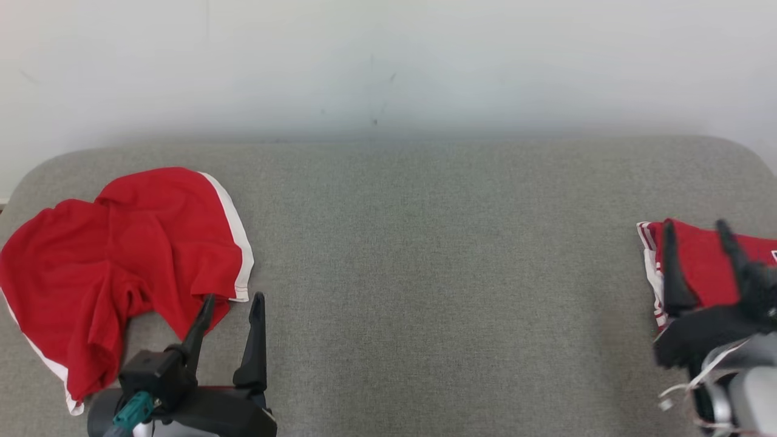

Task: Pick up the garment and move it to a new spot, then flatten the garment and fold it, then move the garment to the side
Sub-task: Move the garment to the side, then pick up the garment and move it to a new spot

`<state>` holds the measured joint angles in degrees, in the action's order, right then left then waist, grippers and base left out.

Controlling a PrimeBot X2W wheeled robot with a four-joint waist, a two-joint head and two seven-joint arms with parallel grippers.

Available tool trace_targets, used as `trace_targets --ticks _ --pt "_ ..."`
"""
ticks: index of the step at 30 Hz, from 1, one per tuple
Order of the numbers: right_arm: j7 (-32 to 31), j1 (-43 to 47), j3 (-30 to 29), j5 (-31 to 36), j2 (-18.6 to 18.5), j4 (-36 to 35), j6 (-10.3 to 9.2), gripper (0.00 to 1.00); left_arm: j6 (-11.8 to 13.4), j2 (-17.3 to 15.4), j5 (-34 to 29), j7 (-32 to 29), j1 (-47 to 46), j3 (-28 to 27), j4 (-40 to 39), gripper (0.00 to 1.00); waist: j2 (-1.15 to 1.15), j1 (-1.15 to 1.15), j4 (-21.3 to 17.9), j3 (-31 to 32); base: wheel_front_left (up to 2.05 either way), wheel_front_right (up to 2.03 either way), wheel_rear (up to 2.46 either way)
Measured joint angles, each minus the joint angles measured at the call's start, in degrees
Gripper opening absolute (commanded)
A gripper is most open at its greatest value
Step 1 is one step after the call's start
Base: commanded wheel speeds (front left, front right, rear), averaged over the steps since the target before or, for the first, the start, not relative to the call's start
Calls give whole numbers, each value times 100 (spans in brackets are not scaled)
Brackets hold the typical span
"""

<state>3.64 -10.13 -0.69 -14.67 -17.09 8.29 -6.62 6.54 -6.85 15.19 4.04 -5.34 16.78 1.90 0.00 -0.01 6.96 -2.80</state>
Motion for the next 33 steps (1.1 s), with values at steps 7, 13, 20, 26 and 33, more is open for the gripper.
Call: trace_targets --ticks 7,13,20,26,33 --pt "408 375 257 -90 400 -113 0 100 0 -3 -8 7 183 -1 -2 100 0 0 -106 211 0 0 0" --pt "643 651 342 -85 567 -71 0 100 1 -4 -14 11 193 -5 9 100 0 0 -145 297 0 0 0" --pt "748 800 253 -88 713 29 -16 100 8 -16 -13 -54 308 -67 84 100 0 1 -124 350 0 0 0" --pt "804 862 186 -87 770 32 -44 100 29 -18 -13 -98 315 -114 79 100 0 1 -123 350 0 0 0" --pt "854 863 123 -86 788 31 -44 100 48 -32 -46 -149 315 -125 76 100 0 1 -110 328 0 0 0"
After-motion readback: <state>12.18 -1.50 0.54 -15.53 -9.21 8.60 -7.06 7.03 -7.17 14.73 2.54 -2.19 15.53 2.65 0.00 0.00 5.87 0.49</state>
